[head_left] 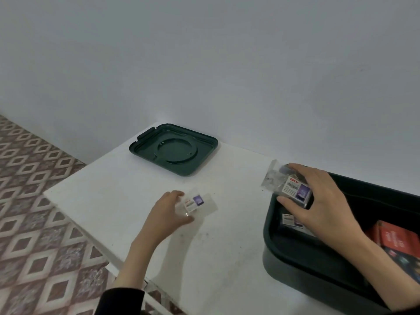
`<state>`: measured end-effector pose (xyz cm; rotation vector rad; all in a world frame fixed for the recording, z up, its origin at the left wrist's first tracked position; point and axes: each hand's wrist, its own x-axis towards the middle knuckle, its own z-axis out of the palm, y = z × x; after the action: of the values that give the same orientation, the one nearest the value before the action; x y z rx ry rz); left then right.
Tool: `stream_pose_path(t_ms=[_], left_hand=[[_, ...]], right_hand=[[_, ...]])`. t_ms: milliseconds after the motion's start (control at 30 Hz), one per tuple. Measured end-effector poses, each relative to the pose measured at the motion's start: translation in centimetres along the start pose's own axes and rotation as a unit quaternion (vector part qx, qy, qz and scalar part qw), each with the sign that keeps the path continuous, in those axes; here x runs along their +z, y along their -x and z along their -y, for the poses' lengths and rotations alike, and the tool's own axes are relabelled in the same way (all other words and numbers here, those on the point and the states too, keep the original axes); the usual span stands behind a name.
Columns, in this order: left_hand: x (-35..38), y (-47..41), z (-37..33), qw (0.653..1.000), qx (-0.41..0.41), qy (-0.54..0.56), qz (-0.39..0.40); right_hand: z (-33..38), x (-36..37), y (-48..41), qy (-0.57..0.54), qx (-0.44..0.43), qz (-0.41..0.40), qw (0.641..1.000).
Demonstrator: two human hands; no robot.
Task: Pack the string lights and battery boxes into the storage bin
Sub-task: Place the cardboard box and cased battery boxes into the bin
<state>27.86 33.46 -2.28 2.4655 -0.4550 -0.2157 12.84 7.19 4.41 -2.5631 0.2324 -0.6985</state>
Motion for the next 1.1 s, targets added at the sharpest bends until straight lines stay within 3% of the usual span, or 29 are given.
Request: stream_pose_path(t_ms=[133, 233, 367, 500, 600, 733, 800, 867, 900, 967, 1033, 1100], left_hand=[[-2.0, 0.3, -5.8, 0.989, 0.101, 0.079, -0.074], [-2.4, 1.1, -11.1, 0.973, 0.187, 0.118, -0.071], [-0.9, 1.9, -16.5, 0.953, 0.264, 0.143, -0.026], [2.0, 2.0, -18.8, 0.947, 0.299, 0.119, 0.022], [4.1, 2.0, -19.2, 0.943, 0.31, 0.106, 0.058], [5.9, 1.7, -19.2, 0.941, 0.315, 0.095, 0.078], [6.3, 1.8, -19.2, 0.941, 0.321, 0.082, 0.075], [6.4, 1.9, -19.5, 0.936, 0.336, 0.07, 0.072], [6.5, 1.9, -19.9, 0.933, 0.345, 0.065, 0.078], [6.6, 2.0, -20.4, 0.927, 0.358, 0.058, 0.091], [6.8, 2.2, -21.0, 0.923, 0.363, 0.067, 0.105], [7.3, 2.3, -21.8, 0.925, 0.349, 0.105, 0.109]], right_hand=[[-0.4, -1.1, 0.0, -0.119, 0.14, 0.027, 0.983], [-2.4, -2.3, 0.7, -0.086, 0.217, 0.123, 0.965], [-3.9, -1.0, 2.3, 0.061, 0.197, 0.361, 0.909], [-3.8, 1.3, 3.0, 0.159, 0.151, 0.426, 0.878], [-4.5, 1.5, 3.1, 0.157, 0.147, 0.43, 0.877], [-5.1, 0.5, 3.1, 0.072, 0.162, 0.424, 0.888], [-5.4, -0.9, 2.7, 0.029, 0.184, 0.355, 0.916], [-6.0, -2.7, 2.1, -0.028, 0.246, 0.235, 0.94], [-6.1, -3.7, 1.8, -0.095, 0.295, 0.164, 0.937], [-6.3, -5.5, 1.4, -0.317, 0.377, 0.043, 0.869], [-6.0, -6.8, 1.4, -0.458, 0.372, 0.045, 0.806], [-5.3, -7.0, 1.7, -0.464, 0.325, 0.103, 0.818]])
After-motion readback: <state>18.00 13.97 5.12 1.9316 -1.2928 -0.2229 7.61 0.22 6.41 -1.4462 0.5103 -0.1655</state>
